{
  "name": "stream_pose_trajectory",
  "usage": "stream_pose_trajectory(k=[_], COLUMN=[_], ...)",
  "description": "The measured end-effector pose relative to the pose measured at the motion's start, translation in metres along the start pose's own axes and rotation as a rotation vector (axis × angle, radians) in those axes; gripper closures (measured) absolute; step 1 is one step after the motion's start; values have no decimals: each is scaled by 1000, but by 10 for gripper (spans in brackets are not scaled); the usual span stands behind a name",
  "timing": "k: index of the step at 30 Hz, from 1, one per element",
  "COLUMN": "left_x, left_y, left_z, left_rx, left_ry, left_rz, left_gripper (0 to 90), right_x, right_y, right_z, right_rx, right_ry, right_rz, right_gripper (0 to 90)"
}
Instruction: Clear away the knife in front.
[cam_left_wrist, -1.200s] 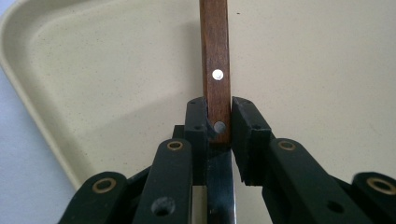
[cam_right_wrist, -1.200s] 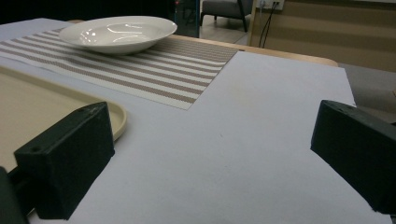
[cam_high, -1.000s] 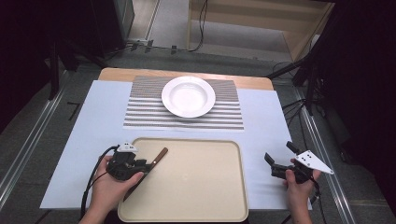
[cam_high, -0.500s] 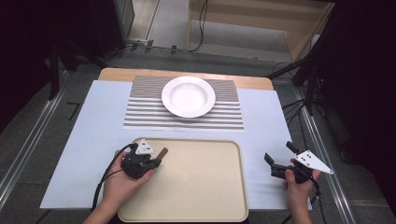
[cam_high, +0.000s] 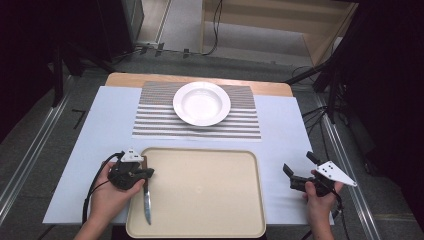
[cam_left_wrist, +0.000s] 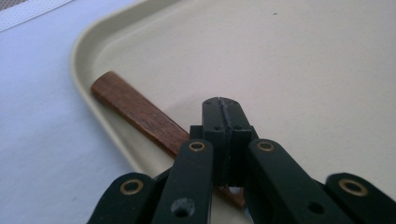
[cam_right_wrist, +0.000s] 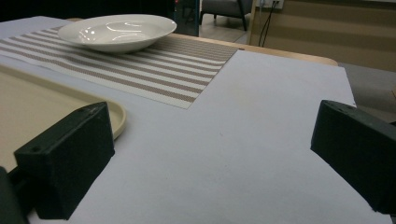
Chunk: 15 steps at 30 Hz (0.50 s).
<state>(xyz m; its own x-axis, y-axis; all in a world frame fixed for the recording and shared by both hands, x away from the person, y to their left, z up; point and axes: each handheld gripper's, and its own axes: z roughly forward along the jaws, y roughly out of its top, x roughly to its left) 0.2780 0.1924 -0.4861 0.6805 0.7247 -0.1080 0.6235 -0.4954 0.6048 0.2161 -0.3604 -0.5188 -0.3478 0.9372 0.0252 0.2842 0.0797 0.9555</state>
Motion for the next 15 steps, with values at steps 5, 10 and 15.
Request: stream_pose_trajectory(k=[5,10,15], left_x=[3,-2,0], left_y=[-3,-3,-3], left_z=[-4,-12,-17], left_rx=[-65,-203,-285], left_ry=[5,-59,-83], left_rz=[-7,36,39], left_gripper=[780,488,225], right_x=[0,0,0], right_y=[0,0,0], right_z=[0,0,0], right_rx=[1,0,0], right_ry=[1,1,3], right_rz=[1,1,1], right_gripper=[0,0,0])
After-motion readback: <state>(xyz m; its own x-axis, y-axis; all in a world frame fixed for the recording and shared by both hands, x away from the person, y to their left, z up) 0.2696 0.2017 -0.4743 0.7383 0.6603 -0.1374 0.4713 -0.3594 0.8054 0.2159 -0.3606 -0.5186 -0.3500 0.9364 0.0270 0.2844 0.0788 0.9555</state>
